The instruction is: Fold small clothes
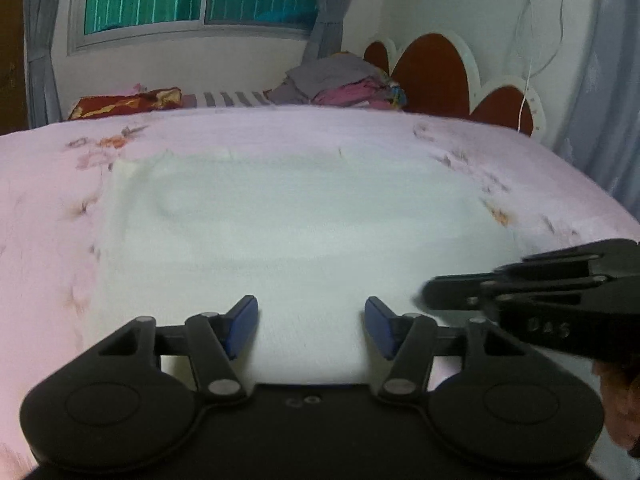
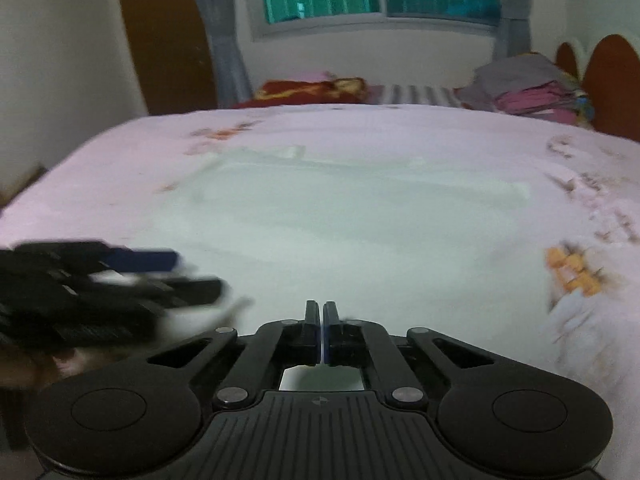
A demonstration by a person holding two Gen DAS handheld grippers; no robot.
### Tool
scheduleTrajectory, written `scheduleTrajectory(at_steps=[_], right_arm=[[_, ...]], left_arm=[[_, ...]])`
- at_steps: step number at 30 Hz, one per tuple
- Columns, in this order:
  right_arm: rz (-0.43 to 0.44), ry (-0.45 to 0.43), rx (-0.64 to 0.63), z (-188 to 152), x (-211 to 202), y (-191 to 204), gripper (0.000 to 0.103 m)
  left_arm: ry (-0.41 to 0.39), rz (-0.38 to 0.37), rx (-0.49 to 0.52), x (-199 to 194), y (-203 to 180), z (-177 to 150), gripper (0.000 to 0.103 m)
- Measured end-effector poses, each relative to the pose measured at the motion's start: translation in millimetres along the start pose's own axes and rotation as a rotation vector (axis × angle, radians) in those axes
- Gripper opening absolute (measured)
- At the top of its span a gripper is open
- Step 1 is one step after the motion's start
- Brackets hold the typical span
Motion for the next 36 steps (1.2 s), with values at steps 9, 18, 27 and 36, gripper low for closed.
scheduleTrajectory(at_steps=[9,18,27,36], right_arm=[[0.031,0.073,0.032,-38.0,-1.4,28.8,0.001],[-0.198,0.005,0.205,-41.4,-44.6,-59.8,0.001],[-0.221,-0.098,0.195,-35.3,-68.5,-55.1,0.001],[-0.279,-0.017,0.128,-23.3,-39.0,-50.5,0.001]], left_arm=[[0.032,0.068,0.035,-5.5,-14.2,-17.4,0.056],[0.027,0.159,-0.088,-33.8,49.9,-41.1,0.055],[0.037,0.18,-0.097,-31.5,42.1,-35.8,0.055],[0.026,0.183,-0.145,-35.9,48.1,-34.1,0.055]])
Point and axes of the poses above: each gripper's, at about its wrist camera, not at the fingertips, and x roughly the way its jaws point, y to its left, z to its top, the point moved 1 cm from there along x, roughly the way its jaws point, and after that the axes turned 11 degrees about x, right-handed, at the moved point
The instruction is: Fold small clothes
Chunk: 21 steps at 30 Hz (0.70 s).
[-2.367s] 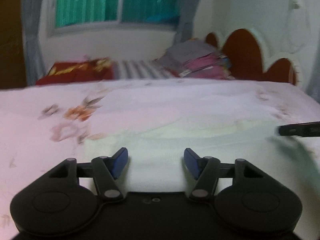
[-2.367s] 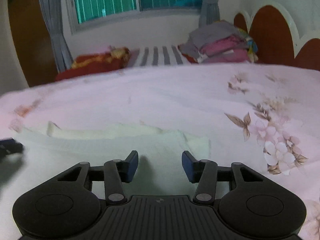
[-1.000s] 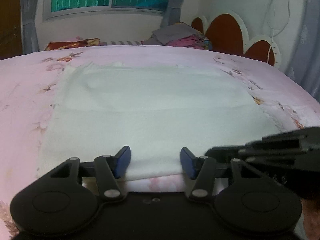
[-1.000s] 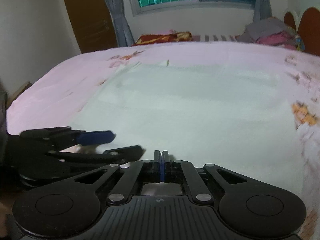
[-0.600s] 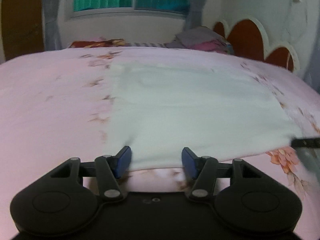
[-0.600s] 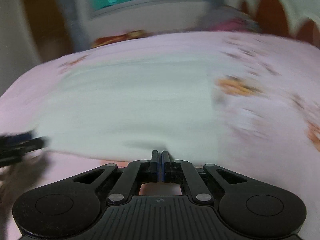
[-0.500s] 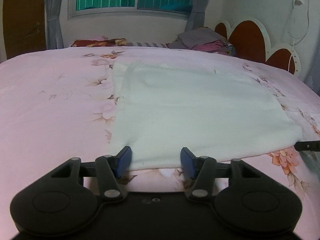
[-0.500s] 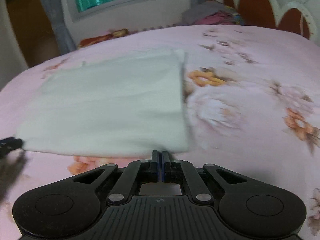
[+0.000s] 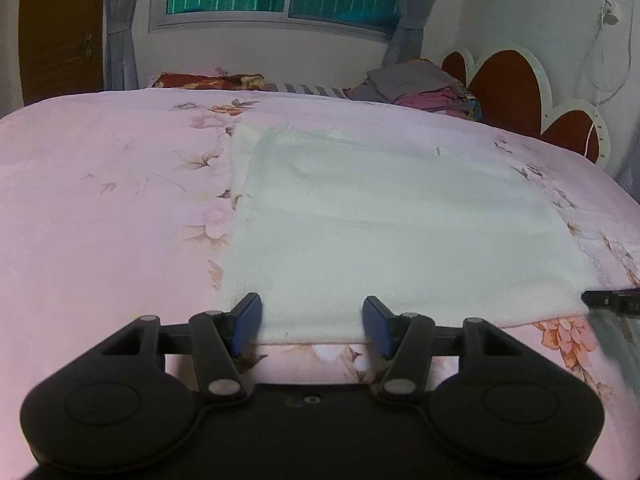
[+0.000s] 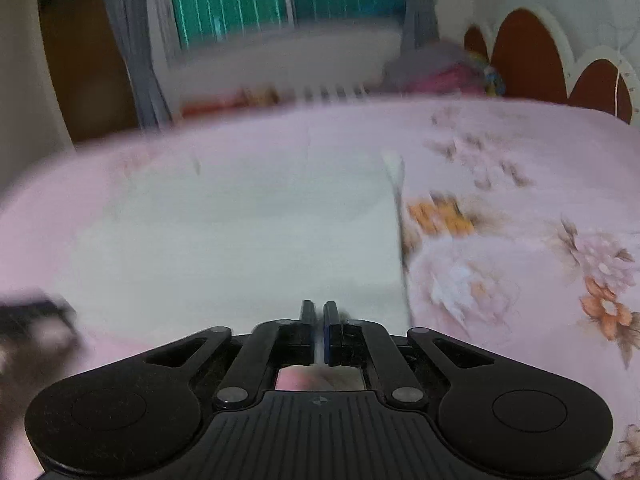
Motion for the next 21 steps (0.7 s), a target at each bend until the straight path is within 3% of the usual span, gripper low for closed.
scheduleTrajectory(at_steps=[1,3,7,10,12,15,18,21], right_arm=[[-0.045,0.036,-0.005,-4.4,5.8,-5.3,0.0],[-0.038,0.037,0.029,-1.3,-2.9,-13.0,0.0],[0.01,-0.062,0.029,5.1,-21.8,-9.3,0.001],[-0.035,0.059,0.027,0.2,3.4,-14.5,0.0],[-0.044,0.065,0.001,5.0,-2.4,-9.6,0.0],[0.012,-0.02,0.02,5.5,-19.1,-7.3,0.0],[-0.029,0.07,0.017,-2.6,0.1,-9.9,0.0],[-0.016,0.066,0.037,0.0,-7.9,-8.3,0.001]], left_arm=[[-0.008,0.005,0.0,-2.8,-0.2,0.8,0.057],[-0.022,0.022,0.006,-4.2,0.1,0.6,0.059],[0.008,0.023,0.025,3.2,-0.2,-3.9,0.061],[0.01,0.037,0.031,-0.1,-2.1,-1.2,0.061],[-0.005,0.034,0.026,-3.3,-2.9,-1.0,0.061],[0.021,0.04,0.033,1.9,-3.6,-4.6,0.061],[0.036,0.043,0.042,2.0,-4.7,-2.0,0.062],[0.043,0.04,0.044,1.1,-3.8,-0.7,0.062]])
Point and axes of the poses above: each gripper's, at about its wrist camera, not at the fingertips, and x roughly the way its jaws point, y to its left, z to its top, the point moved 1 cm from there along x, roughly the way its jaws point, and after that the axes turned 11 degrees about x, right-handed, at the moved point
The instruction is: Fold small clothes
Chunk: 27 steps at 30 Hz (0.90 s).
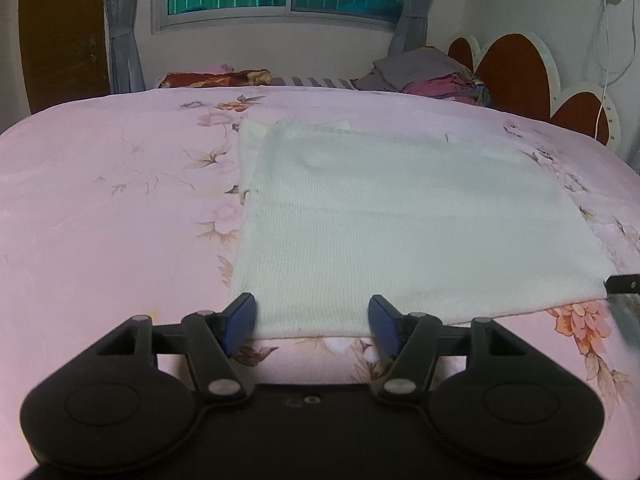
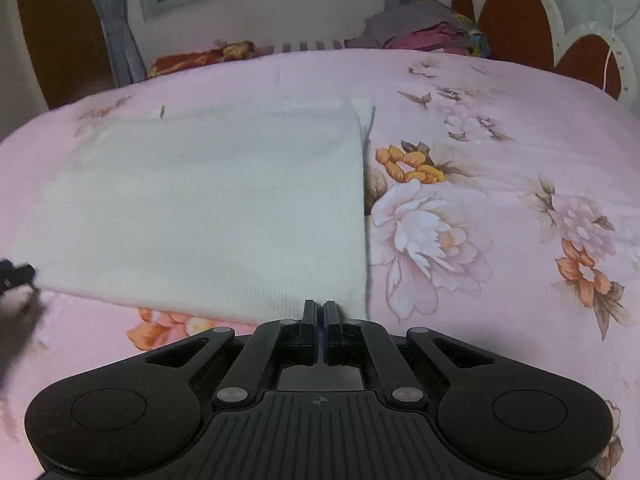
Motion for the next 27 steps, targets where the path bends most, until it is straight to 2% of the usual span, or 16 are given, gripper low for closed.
scheduleTrajectory(at_steps=[2,6,8,10,12,13,15,17,18,19,20,21,22,23,25,27], right_arm=[[0.031,-0.024,0.014,-1.8,-6.6,-2.1,0.001],[0.038,-0.057,0.026,-0.7,-10.0,-4.9,0.001],[0.025,-0.041,0.029,0.0,-6.7,-6.5,0.001],[-0.001,0.012,0.035,-0.6,6.9,-11.2,0.001],[0.007,0.011,0.041,2.3,6.0,-13.1,0.001],[0.017,-0.003,0.051,3.2,1.8,-13.7,0.001],[0.056,-0.043,0.069,3.2,-10.8,-14.4,0.001],[0.083,-0.077,0.071,3.2,-21.6,-13.8,0.001],[0.096,-0.095,0.074,3.4,-26.8,-13.3,0.001],[0.107,-0.107,0.077,4.5,-30.2,-12.3,0.02],[0.113,-0.125,0.081,4.8,-34.2,-10.9,0.061],[0.121,-0.159,0.084,5.3,-38.9,-9.1,0.069],[0.143,-0.175,0.079,5.8,-41.3,-7.3,0.064],[0.161,-0.168,0.074,7.1,-40.8,-4.2,0.039],[0.193,-0.123,0.069,8.9,-35.5,4.1,0.002],[0.199,-0.133,0.057,10.2,-31.3,13.1,0.002]], left_arm=[[0.002,0.001,0.002,-0.6,-0.5,0.2,0.062],[0.008,0.002,0.01,0.4,-0.7,1.3,0.062],[0.008,0.002,0.012,0.9,-0.8,1.0,0.062],[0.01,0.001,0.014,0.7,-1.0,0.7,0.063],[0.019,0.001,0.014,-0.8,-0.6,0.5,0.063],[0.025,0.005,0.004,-4.4,0.0,1.0,0.067],[0.005,0.017,-0.029,-16.6,3.9,0.3,0.08],[-0.036,0.001,-0.117,-33.4,11.7,-8.7,0.079],[-0.035,-0.047,-0.218,-38.7,18.6,-17.4,0.074],[-0.028,-0.103,-0.315,-39.0,24.3,-26.6,0.068],[-0.019,-0.158,-0.398,-36.2,28.7,-35.0,0.064],[-0.017,-0.206,-0.478,-30.8,32.3,-43.1,0.061],[-0.035,-0.219,-0.529,-27.5,35.4,-46.4,0.06],[-0.054,-0.237,-0.578,-23.8,38.8,-47.3,0.058],[-0.081,-0.287,-0.707,-9.2,46.3,-48.0,0.05],[-0.109,-0.295,-0.808,6.8,49.3,-50.3,0.043]])
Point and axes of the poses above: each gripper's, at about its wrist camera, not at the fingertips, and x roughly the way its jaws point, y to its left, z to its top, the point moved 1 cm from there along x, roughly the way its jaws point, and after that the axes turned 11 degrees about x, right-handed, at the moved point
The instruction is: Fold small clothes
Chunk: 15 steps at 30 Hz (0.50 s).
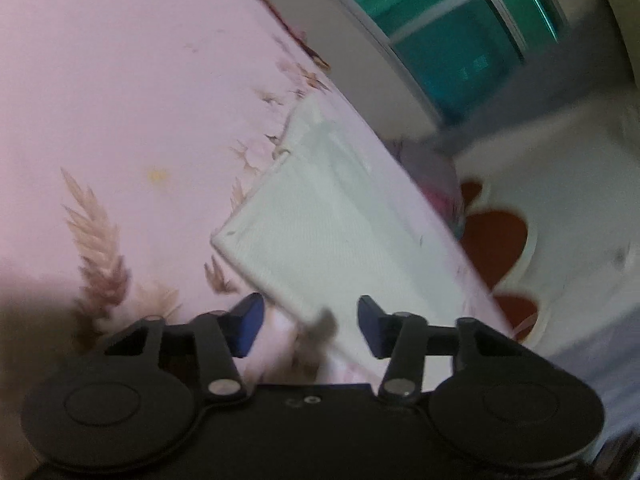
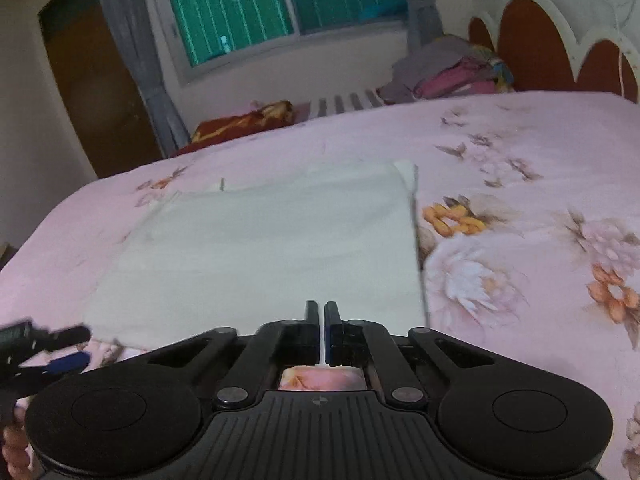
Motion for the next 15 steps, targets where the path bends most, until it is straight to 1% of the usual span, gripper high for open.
scheduleTrajectory(at_steps=[2,4,8,11,12,13,14,15], right_arm=[[0.014,0.003,0.008,2.6,9.1,7.2,0.002],[0.034,0.015,0.019,7.2,22.2,16.2,0.002],[0.063,0.034,0.001,16.9,54.4,38.7,0.002],[0.076,0.051,-0.005,26.9,82.4,53.5,0.002],[0.076,0.058,-0.012,30.6,92.2,58.7,0.002],[0.073,0.062,-0.023,33.6,102.3,64.0,0.002],[0.071,0.067,-0.028,35.7,109.6,67.4,0.002],[0.067,0.075,-0.03,37.8,118.6,70.4,0.002]], left_arm=[[-0.051,-0.004,-0.045,11.4,4.4,1.2,0.037],[-0.079,-0.013,-0.048,24.9,4.9,5.4,0.03],[-0.12,-0.036,-0.134,43.5,9.4,17.0,0.029],[-0.126,-0.044,-0.143,54.6,9.7,26.3,0.028],[-0.124,-0.042,-0.139,59.0,9.9,29.0,0.022],[-0.115,-0.032,-0.133,62.6,10.7,30.6,0.009],[-0.099,-0.02,-0.131,68.2,10.7,33.5,0.009],[-0.105,-0.028,-0.136,68.0,13.0,33.7,0.007]])
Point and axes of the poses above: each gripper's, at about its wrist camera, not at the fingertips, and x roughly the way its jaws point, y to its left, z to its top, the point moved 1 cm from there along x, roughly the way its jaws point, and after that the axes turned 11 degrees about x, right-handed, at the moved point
